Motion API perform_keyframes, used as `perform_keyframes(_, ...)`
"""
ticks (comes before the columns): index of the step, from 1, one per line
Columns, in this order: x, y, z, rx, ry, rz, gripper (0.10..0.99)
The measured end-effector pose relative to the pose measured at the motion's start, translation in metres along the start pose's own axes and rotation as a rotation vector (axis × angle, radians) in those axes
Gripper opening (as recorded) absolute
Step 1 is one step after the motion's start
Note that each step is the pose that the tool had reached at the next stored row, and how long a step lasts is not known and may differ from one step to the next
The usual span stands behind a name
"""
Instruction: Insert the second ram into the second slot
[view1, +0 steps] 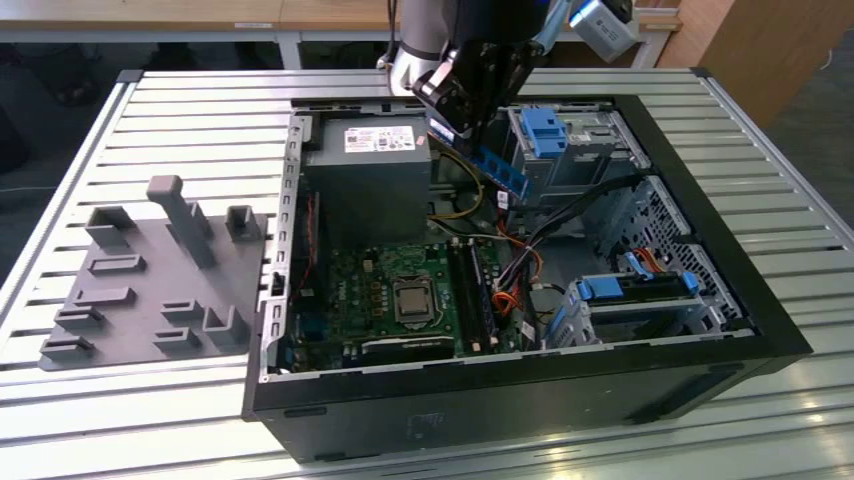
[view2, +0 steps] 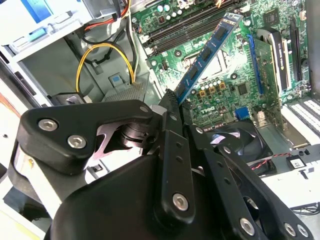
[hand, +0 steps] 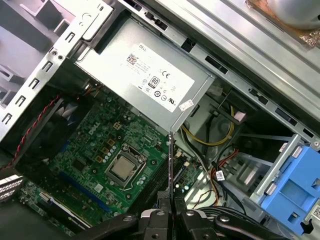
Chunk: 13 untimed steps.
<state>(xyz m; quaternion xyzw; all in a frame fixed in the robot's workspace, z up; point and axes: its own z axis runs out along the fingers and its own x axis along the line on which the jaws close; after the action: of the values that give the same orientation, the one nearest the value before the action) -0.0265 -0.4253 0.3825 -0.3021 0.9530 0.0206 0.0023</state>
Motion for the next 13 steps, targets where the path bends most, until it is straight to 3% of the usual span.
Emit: perform_keyframes(13,0.0001,-0.0002,0.0,0.0,-0.0007,0.02,0.141)
